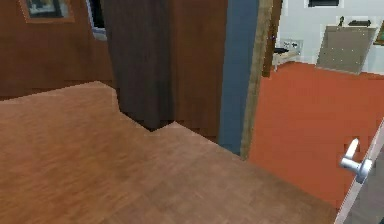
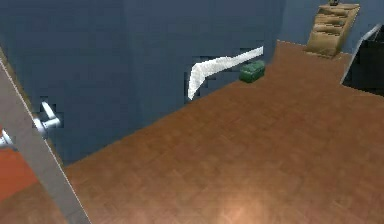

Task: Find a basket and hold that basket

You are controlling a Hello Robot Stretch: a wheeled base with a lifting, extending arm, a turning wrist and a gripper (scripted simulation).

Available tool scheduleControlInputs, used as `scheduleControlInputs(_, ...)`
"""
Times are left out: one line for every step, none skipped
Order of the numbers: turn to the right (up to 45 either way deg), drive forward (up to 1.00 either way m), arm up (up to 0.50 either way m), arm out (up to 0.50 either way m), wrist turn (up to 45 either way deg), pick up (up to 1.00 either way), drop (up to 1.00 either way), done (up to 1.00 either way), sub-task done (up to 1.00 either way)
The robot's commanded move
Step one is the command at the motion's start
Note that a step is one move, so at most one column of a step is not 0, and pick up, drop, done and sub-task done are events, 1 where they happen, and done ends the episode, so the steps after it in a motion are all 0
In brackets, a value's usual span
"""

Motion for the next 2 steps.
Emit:
scheduleControlInputs(3.0,0.00,0.00,0.00,0.0,0.00,0.00,0.00,0.00)
scheduleControlInputs(0.0,0.20,0.00,0.00,0.0,0.00,0.00,0.00,0.00)
